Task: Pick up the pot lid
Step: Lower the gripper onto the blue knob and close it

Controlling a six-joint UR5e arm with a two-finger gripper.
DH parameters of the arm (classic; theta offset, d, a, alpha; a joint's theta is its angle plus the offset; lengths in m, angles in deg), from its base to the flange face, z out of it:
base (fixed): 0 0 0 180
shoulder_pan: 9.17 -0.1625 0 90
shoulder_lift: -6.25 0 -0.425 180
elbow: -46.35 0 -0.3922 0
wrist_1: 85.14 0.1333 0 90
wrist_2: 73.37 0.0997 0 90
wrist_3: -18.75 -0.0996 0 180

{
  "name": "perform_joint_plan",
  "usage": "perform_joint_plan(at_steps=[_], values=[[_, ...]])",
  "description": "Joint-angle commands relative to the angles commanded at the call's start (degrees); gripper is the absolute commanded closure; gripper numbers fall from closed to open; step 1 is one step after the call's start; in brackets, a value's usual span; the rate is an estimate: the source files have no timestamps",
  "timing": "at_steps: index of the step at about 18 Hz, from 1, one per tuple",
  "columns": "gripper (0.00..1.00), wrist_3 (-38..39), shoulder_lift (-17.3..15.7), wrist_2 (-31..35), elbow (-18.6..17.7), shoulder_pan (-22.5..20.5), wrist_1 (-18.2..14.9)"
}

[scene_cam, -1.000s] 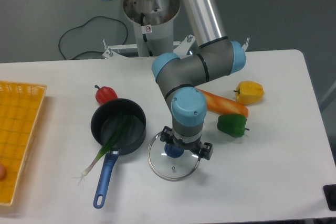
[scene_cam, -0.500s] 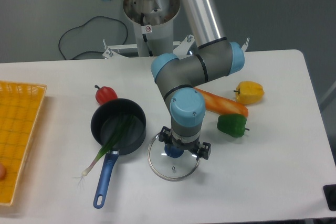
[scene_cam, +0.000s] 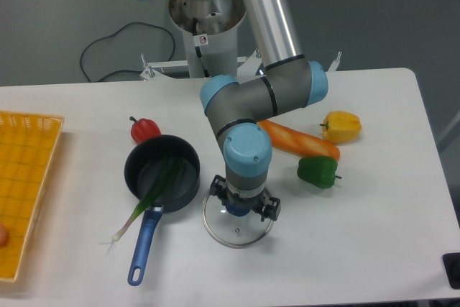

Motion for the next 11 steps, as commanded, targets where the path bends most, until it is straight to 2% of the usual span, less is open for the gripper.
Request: perform_joint_plan(at_steps=[11], values=[[0.0,0.44,-0.35,0.0,-1.32,-0.18,-0.09]])
